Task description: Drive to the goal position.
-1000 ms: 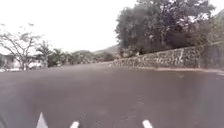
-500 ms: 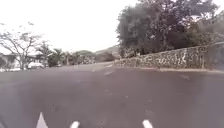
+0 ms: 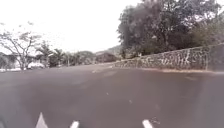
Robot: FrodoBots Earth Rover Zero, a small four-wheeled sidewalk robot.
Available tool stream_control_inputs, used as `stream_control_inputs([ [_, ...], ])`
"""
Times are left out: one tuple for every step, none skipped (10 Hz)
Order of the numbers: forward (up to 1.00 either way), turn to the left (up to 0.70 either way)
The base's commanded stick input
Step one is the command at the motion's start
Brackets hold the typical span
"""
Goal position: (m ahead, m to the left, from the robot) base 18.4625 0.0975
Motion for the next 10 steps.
stream_control_inputs([
  [0.50, 0.00],
  [0.50, 0.00],
  [0.50, 0.00],
  [0.50, 0.00],
  [0.50, 0.00],
  [0.50, 0.00],
  [0.50, 0.00],
  [0.50, 0.00],
  [0.50, 0.00],
  [0.50, 0.00],
])
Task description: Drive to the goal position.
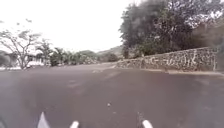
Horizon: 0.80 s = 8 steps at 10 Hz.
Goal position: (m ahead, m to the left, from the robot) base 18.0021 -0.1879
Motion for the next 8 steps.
stream_control_inputs([
  [0.50, 0.00],
  [0.50, 0.00],
  [0.50, 0.00],
  [0.50, 0.00],
  [0.50, 0.00],
  [0.50, 0.00],
  [0.50, 0.00],
  [0.50, 0.00],
])
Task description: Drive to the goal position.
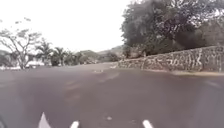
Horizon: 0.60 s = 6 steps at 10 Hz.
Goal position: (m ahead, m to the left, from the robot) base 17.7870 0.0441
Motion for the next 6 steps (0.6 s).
stream_control_inputs([
  [0.50, 0.00],
  [0.50, 0.00],
  [0.50, 0.00],
  [0.50, 0.00],
  [0.50, 0.00],
  [0.50, 0.00],
])
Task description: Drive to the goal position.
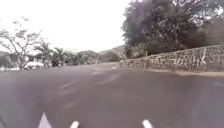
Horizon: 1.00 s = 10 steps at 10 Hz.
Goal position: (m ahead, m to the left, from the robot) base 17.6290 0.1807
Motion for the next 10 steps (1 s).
stream_control_inputs([
  [0.50, 0.00],
  [0.50, 0.00],
  [0.50, 0.00],
  [0.50, 0.00],
  [0.50, 0.00],
  [0.50, 0.00],
  [0.50, 0.00],
  [0.50, 0.00],
  [0.50, 0.00],
  [0.50, -0.50],
])
